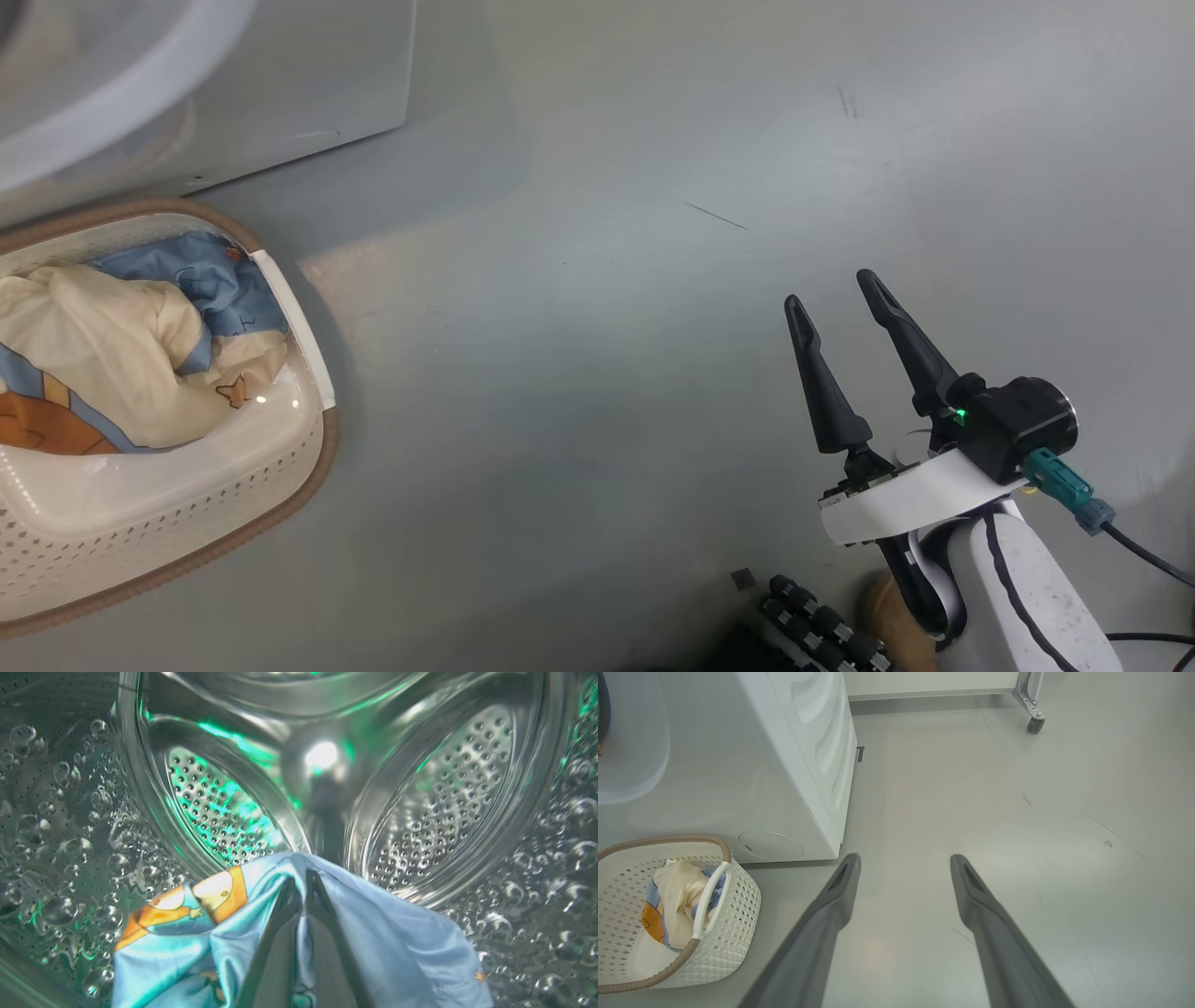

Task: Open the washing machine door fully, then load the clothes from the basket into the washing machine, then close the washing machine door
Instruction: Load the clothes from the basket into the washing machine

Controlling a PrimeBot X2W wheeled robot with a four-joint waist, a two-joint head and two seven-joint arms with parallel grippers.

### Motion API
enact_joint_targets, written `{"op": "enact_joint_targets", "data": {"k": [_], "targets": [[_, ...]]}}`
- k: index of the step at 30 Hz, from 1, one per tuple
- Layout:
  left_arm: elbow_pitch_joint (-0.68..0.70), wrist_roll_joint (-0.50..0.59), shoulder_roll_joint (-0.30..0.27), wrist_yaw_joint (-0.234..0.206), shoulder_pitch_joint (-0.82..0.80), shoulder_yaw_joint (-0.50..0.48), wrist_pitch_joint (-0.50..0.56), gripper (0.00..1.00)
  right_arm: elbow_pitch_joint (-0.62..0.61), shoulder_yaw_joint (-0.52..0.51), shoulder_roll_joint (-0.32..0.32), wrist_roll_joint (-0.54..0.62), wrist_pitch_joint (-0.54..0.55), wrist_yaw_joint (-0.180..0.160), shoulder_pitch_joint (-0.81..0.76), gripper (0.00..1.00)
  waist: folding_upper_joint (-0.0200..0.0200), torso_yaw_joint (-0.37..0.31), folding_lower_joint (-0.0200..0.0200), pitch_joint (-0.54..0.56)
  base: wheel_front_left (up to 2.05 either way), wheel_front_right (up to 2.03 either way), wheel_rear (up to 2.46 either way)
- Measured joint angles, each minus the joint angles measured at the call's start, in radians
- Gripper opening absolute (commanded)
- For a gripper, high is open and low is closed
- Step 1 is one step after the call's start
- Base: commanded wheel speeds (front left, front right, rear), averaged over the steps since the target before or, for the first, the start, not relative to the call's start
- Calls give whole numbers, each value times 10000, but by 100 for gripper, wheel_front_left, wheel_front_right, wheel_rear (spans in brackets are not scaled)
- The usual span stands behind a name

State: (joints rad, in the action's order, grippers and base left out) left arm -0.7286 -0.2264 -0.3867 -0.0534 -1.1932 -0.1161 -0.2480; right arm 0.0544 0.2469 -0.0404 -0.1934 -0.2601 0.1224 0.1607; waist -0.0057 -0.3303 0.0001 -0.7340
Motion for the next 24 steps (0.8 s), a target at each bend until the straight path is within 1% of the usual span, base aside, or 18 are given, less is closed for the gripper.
{"op": "enact_joint_targets", "data": {"k": [1,2,3,4,5,9,16,24], "targets": [[-117,33,2,0,1,46,0,28,10,-4,0,0,0,0,0,100,0,13,0,11,0,0,0],[-255,82,12,0,1,115,0,48,29,-35,4,0,0,0,0,100,0,30,0,28,0,0,0],[-382,88,54,0,3,163,0,75,54,-71,4,0,0,0,0,100,0,51,0,51,0,0,0],[-453,90,125,0,3,188,0,84,75,-94,-2,0,0,0,0,100,0,75,0,75,0,0,0],[-533,90,198,-2,-1,192,-2,100,92,-98,0,0,0,0,0,100,0,99,0,102,0,0,0],[-1005,105,391,-19,-2,222,-8,100,127,-104,2,0,0,0,1,100,0,200,0,233,0,0,0],[-1755,153,821,-188,1,316,10,100,222,-188,-48,0,0,0,2,100,0,439,-1,540,0,0,0],[-2194,224,1386,-276,66,476,0,100,366,-265,-173,0,0,0,6,100,0,801,-1,977,0,0,0]]}}
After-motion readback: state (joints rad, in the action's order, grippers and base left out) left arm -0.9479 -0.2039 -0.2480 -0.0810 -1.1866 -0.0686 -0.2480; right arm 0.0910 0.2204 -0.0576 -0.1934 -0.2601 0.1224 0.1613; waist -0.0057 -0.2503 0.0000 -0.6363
